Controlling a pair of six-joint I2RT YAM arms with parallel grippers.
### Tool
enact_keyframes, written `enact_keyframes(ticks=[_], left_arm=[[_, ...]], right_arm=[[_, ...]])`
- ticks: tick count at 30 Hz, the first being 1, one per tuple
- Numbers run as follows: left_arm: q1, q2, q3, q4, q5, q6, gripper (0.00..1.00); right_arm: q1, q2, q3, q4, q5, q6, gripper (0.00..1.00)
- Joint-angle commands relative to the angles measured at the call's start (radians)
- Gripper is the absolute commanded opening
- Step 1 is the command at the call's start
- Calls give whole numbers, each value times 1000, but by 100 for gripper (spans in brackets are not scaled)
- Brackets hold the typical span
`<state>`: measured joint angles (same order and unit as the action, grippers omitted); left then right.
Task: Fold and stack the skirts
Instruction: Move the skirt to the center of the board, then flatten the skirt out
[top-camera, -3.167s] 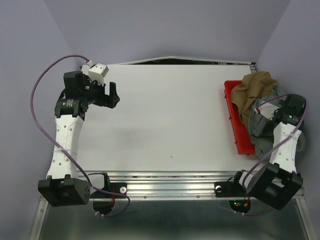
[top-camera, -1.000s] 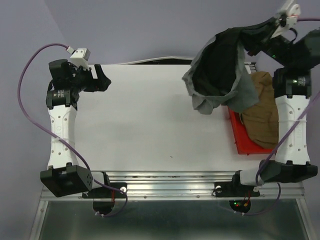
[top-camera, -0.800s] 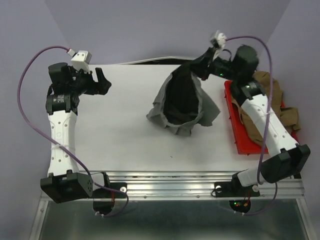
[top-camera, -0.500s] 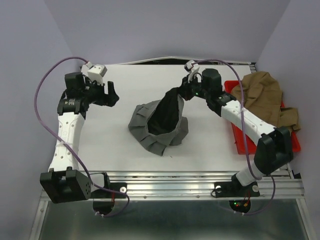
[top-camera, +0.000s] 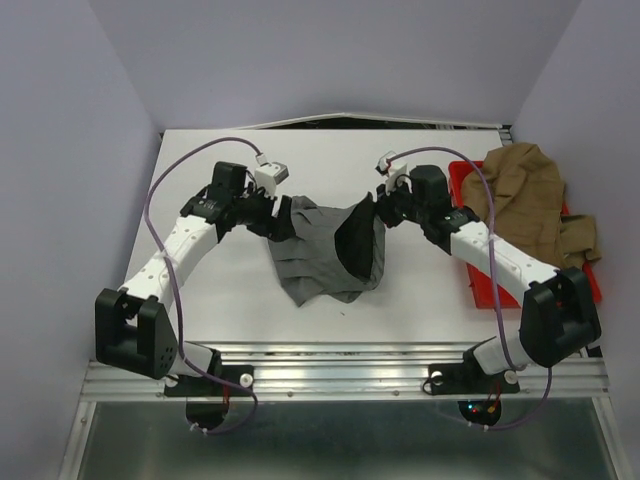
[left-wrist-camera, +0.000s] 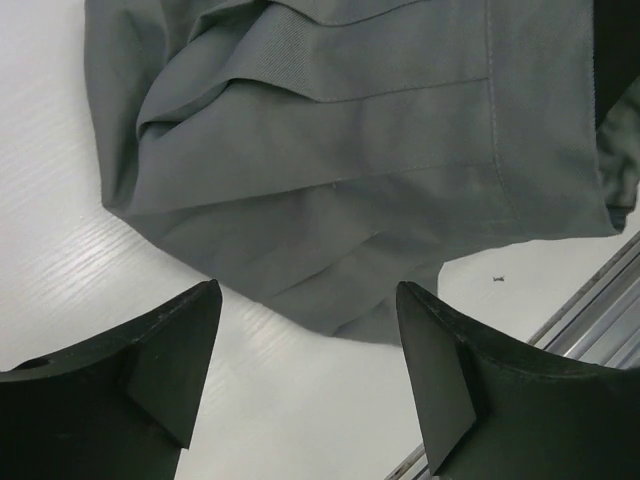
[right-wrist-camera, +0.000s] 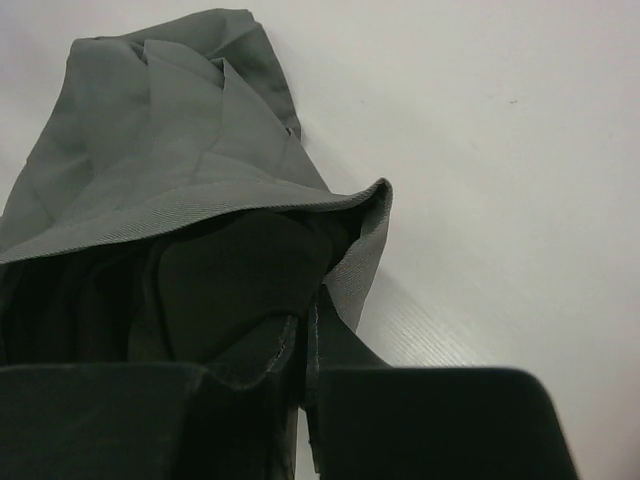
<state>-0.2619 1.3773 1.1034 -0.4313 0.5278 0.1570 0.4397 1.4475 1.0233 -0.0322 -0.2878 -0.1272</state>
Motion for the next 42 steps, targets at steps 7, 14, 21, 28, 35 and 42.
enact_keyframes(ticks=[7, 14, 21, 28, 35, 42], left_arm=[[-270, -72, 26, 137, -149, -138, 88], [-378, -58, 56, 114, -333, -217, 99], [-454, 12, 82, 129, -382, -241, 97], [-418, 77, 99, 80, -586, -198, 23], [-335, 53, 89, 19, -634, -168, 0], [-326, -17, 75, 3, -655, -123, 0]], right_arm=[[2, -33, 26, -17, -43, 75, 1], [2, -7, 81, 2, -131, 212, 1], [2, -9, 84, -3, -140, 207, 1], [2, -41, 47, -31, -36, 147, 1], [2, -47, 29, -109, 51, 107, 81], [-44, -23, 171, -400, 124, 83, 100]])
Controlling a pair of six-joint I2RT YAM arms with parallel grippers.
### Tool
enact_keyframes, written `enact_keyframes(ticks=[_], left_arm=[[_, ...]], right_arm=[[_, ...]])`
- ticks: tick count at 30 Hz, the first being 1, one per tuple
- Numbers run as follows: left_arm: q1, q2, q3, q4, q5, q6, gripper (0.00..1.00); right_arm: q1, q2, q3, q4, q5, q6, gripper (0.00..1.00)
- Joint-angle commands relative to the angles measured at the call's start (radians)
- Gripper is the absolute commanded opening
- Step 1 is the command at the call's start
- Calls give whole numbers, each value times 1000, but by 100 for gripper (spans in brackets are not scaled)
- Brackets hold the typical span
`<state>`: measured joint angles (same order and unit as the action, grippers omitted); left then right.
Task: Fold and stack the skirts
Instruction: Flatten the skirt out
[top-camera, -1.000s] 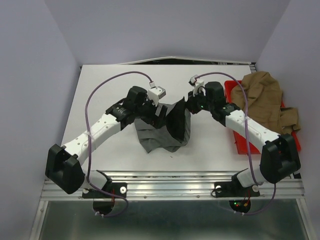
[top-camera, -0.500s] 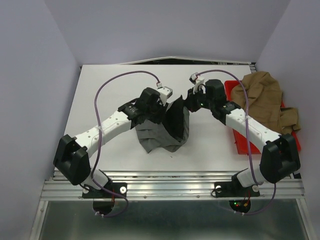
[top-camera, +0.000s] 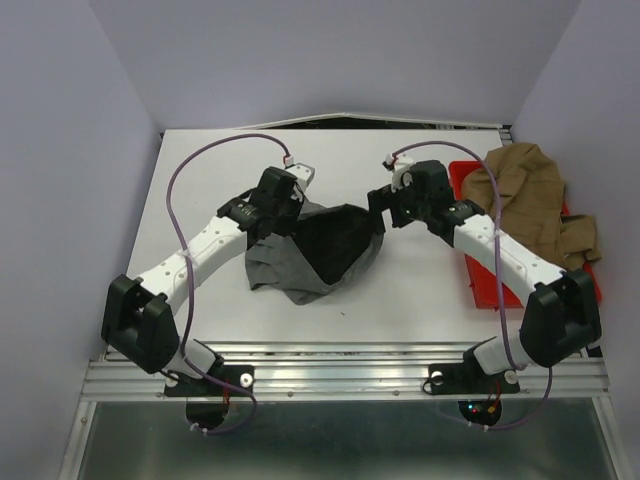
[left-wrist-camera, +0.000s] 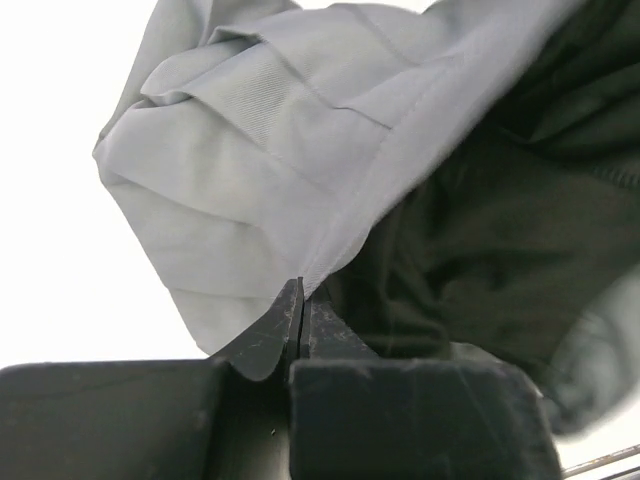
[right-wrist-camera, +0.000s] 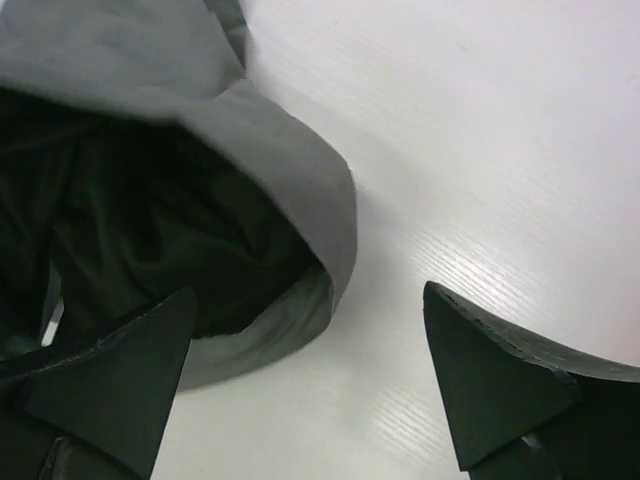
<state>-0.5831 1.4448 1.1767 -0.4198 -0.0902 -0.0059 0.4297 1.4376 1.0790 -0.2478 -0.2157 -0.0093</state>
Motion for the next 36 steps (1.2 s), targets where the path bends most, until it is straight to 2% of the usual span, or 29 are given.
enact_keyframes(ticks=[1, 4, 6, 7, 11, 14, 16, 20, 23, 26, 36], left_arm=[[-4, -87, -8, -8, -42, 40, 0], [3, -90, -18, -8, -42, 34, 0], [20, -95, -28, 1, -31, 26, 0], [29, -90, -28, 1, -20, 23, 0], [107, -64, -9, -13, 41, 15, 0], [167, -40, -5, -11, 85, 15, 0], [186, -28, 1, -13, 135, 12, 0], [209, -11, 6, -10, 178, 15, 0], [220, -6, 8, -1, 201, 15, 0], [227, 8, 12, -5, 216, 15, 0], [256, 35, 40, -19, 239, 18, 0]], right_arm=[[-43, -5, 134, -218, 39, -40, 100], [-77, 1, 162, -314, -60, -2, 99], [-86, -20, 116, -306, -137, 49, 91], [-86, -28, 67, -273, -163, 80, 80], [-86, -10, -39, -203, -234, 106, 58], [-86, 14, -137, -32, -316, 165, 50], [-86, 20, -212, 62, -368, 195, 49], [-86, 21, -324, 278, -350, 221, 48], [-86, 75, -337, 355, -375, 299, 48], [-86, 141, -372, 514, -405, 388, 49], [-54, 317, -310, 634, -425, 522, 51]])
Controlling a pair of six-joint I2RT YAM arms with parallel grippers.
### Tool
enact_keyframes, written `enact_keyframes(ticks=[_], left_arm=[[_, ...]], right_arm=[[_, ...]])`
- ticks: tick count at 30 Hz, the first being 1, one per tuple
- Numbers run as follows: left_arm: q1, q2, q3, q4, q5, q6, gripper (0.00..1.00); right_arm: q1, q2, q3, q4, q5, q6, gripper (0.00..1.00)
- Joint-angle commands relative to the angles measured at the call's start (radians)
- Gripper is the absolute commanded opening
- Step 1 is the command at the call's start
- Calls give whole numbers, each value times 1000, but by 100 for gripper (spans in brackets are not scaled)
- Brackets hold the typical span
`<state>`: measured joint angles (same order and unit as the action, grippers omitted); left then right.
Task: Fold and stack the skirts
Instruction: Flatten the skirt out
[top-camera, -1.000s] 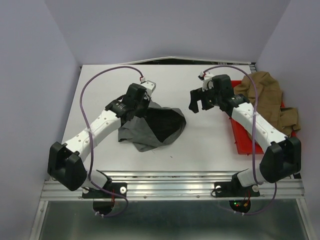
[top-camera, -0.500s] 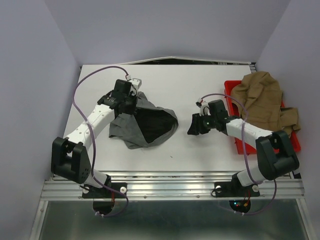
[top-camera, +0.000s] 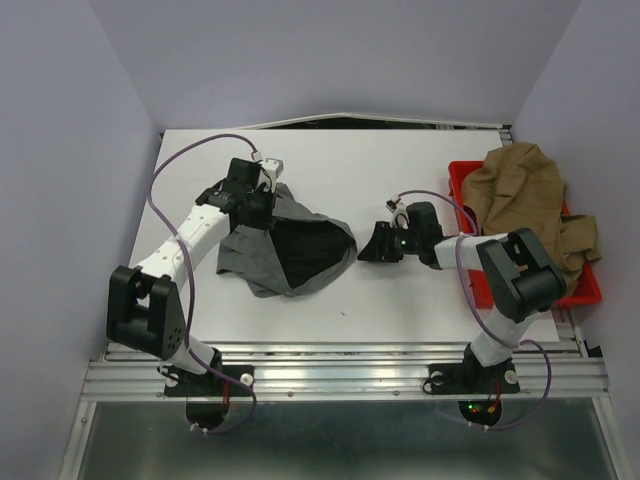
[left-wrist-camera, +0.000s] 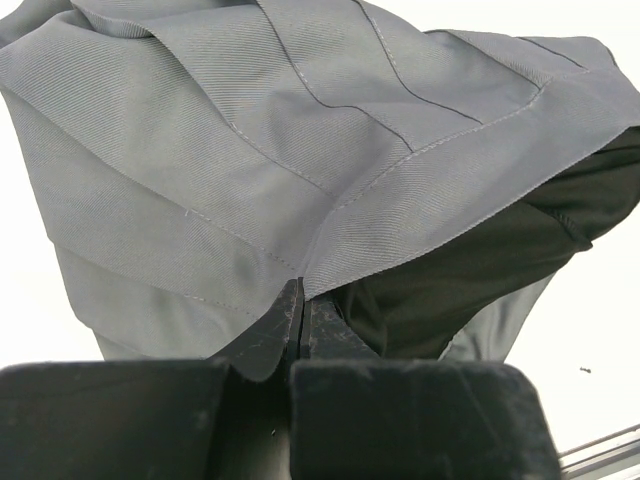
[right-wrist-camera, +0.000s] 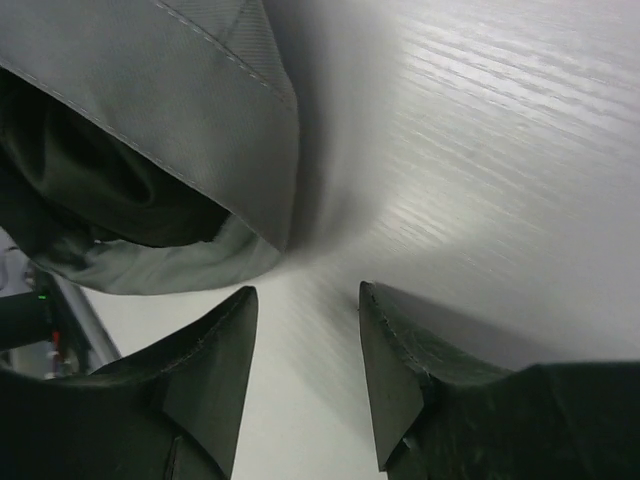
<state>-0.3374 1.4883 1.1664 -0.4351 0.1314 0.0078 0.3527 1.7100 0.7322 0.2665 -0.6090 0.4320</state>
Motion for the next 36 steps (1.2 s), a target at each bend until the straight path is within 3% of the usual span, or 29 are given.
enact_keyframes(ticks=[1, 10, 13, 14, 16, 19, 22, 25, 27, 29, 32, 36], left_arm=[[12, -7, 53, -5, 17, 6, 0], [49, -2, 56, -5, 31, 6, 0], [67, 1, 62, -8, 48, 9, 0], [81, 3, 75, -13, 53, 11, 0], [98, 4, 101, -25, 56, 30, 0], [109, -2, 150, -43, 57, 61, 0], [110, -22, 205, -56, -30, 130, 0], [110, -34, 342, -36, -250, 230, 0], [110, -30, 416, -8, -322, 285, 0], [110, -28, 516, 18, -374, 328, 0], [109, -31, 613, 140, -478, 427, 0], [107, -31, 658, 190, -532, 501, 0]], right_arm=[[23, 66, 38, 144, -41, 86, 51], [51, 184, 94, 171, 14, 155, 46], [60, 223, 144, 113, 45, 139, 32], [60, 229, 156, 96, 76, 108, 17], [60, 208, 212, 30, 151, 52, 1], [36, 160, 266, 4, 209, -4, 1], [-9, 113, 390, -143, 241, -151, 1], [-69, 27, 617, -257, 256, -323, 1], [-95, 8, 737, -363, 273, -419, 1], [-95, -6, 856, -400, 317, -505, 1], [-95, 3, 1167, -461, 383, -608, 1], [-95, 23, 1308, -530, 466, -689, 1]])
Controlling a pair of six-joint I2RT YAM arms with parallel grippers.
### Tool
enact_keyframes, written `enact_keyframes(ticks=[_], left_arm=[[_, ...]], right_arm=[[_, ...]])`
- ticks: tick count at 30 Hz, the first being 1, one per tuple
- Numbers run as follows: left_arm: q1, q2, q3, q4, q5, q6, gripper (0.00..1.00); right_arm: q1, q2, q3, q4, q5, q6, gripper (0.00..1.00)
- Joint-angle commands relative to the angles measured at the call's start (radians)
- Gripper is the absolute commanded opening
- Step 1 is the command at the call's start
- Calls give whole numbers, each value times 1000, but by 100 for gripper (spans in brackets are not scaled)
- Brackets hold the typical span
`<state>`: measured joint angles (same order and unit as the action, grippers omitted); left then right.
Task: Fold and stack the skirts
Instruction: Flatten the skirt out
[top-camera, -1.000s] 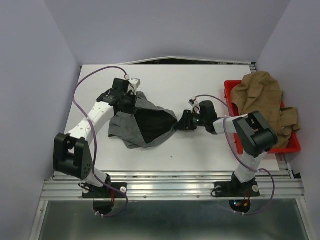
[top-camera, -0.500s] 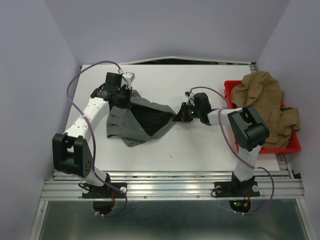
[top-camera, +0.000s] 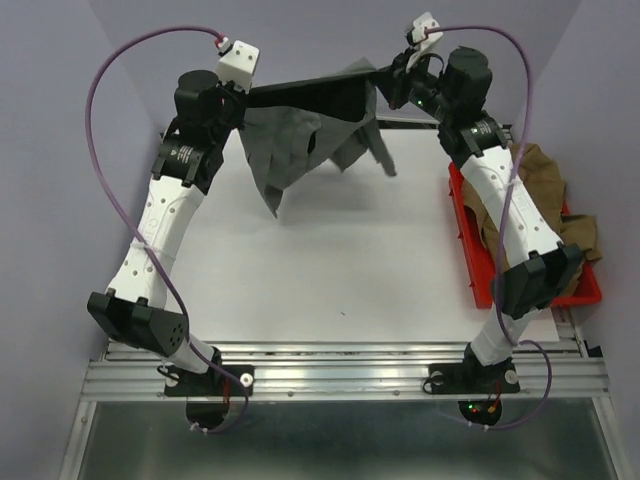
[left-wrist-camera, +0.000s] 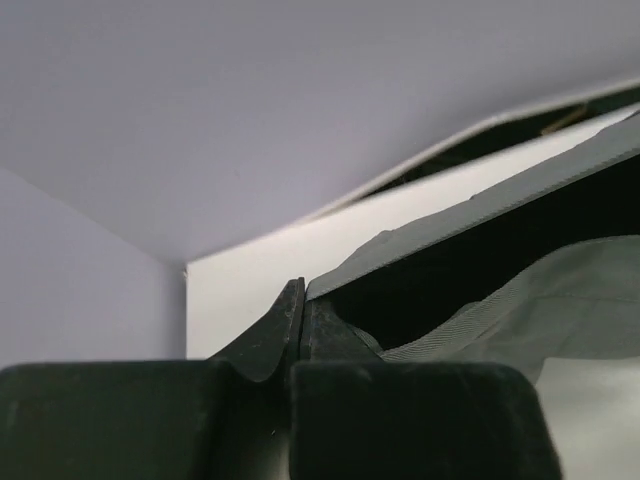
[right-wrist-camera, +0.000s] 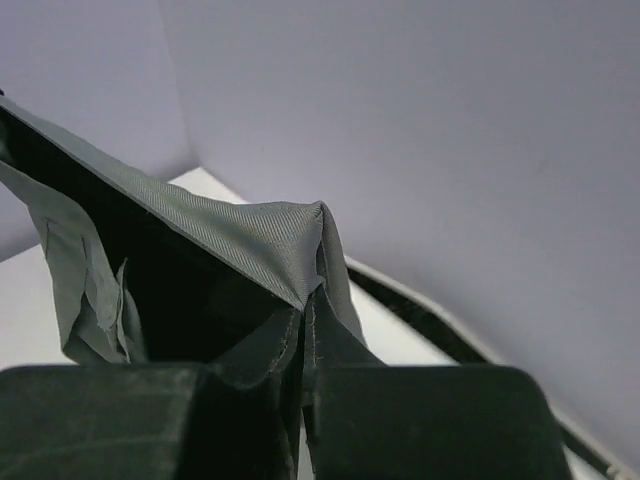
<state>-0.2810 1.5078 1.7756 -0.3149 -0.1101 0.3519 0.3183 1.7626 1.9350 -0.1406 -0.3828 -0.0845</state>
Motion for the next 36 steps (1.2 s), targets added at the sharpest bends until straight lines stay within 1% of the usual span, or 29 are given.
enact_keyframes(ticks=[1, 2, 4, 5, 6, 8, 11, 14, 20, 24, 26, 28, 30, 32, 36], left_arm=[[51, -55, 44, 51, -287, 160, 0], [49, -64, 12, 37, -289, 153, 0], [49, -125, -59, 23, -278, 127, 0], [49, -158, -147, 43, -267, 116, 0], [49, -222, -195, 59, -264, 105, 0], [49, -279, -296, 72, -252, 65, 0], [49, -349, -344, 8, -169, 4, 0], [49, -376, -332, -38, -110, -50, 0], [49, -422, -257, -76, -54, -108, 0], [49, -487, -268, -108, -22, -136, 0], [49, -518, -294, -113, 1, -140, 0], [49, -575, -318, -102, 46, -139, 0], [49, -622, -358, -93, 72, -137, 0], [49, -639, -372, -104, 69, -140, 0], [49, -655, -351, -220, 81, -148, 0]], right_arm=[[-61, -34, 102, -141, 248, -185, 1], [-61, -43, 90, -161, 266, -193, 1], [-61, -81, -9, -175, 292, -224, 1], [-61, -138, -54, -168, 315, -227, 1], [-61, -168, -97, -146, 329, -230, 1], [-61, -242, -181, -148, 349, -230, 1], [-61, -293, -237, -203, 355, -230, 1], [-61, -327, -248, -221, 363, -238, 1], [-61, -350, -139, -303, 352, -225, 1], [-61, -402, -108, -352, 364, -218, 1], [-61, -445, -119, -372, 378, -212, 1], [-61, -494, -178, -349, 380, -210, 1], [-61, -546, -203, -359, 378, -199, 1], [-61, -566, -212, -393, 380, -199, 1], [-61, -632, -234, -488, 412, -227, 1]])
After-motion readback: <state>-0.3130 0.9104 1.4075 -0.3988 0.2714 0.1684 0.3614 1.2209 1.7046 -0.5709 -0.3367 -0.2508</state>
